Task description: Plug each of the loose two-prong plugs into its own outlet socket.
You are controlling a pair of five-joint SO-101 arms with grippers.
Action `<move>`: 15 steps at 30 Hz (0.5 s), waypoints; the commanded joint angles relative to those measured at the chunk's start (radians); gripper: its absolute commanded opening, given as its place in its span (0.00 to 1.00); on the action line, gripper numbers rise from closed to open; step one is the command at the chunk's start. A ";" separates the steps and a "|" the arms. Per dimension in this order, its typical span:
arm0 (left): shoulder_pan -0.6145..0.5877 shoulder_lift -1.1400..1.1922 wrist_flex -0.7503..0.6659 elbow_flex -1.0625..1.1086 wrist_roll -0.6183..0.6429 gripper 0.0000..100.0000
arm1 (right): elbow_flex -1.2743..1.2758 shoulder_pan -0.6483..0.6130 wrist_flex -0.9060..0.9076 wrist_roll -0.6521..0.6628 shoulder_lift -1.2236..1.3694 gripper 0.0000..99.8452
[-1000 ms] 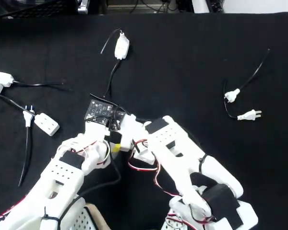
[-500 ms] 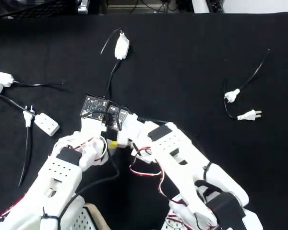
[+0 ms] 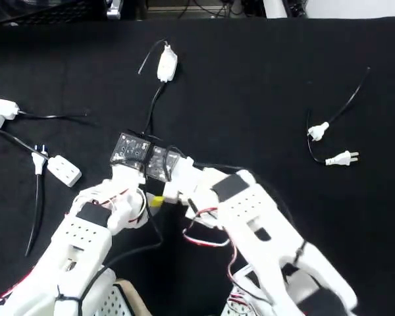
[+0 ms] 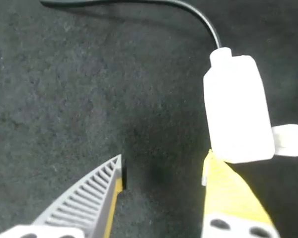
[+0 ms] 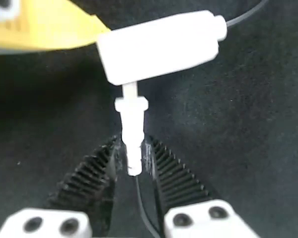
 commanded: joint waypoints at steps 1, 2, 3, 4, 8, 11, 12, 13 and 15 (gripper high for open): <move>0.004 -0.005 -0.014 -0.047 -0.005 0.28 | -0.039 -0.032 0.083 0.023 -0.168 0.01; 0.004 -0.005 -0.021 -0.045 -0.005 0.28 | -0.036 -0.049 0.115 0.020 -0.196 0.01; 0.004 -0.005 -0.025 -0.045 -0.005 0.28 | -0.027 -0.068 0.140 0.018 -0.223 0.01; 0.004 -0.005 -0.025 -0.045 -0.005 0.28 | -0.018 -0.086 0.160 0.018 -0.248 0.01; 0.004 -0.005 -0.023 -0.045 -0.005 0.28 | 0.038 -0.100 0.170 0.025 -0.294 0.01; 0.004 -0.005 -0.020 -0.045 -0.006 0.28 | 0.070 -0.069 0.146 0.026 -0.292 0.01; 0.004 -0.005 -0.020 -0.045 -0.006 0.28 | 0.082 -0.054 0.130 0.026 -0.292 0.01; 0.004 -0.005 -0.018 -0.045 -0.006 0.28 | 0.094 -0.040 0.118 0.035 -0.292 0.01; 0.004 -0.005 -0.018 -0.045 -0.006 0.28 | 0.119 -0.012 0.109 0.071 -0.292 0.01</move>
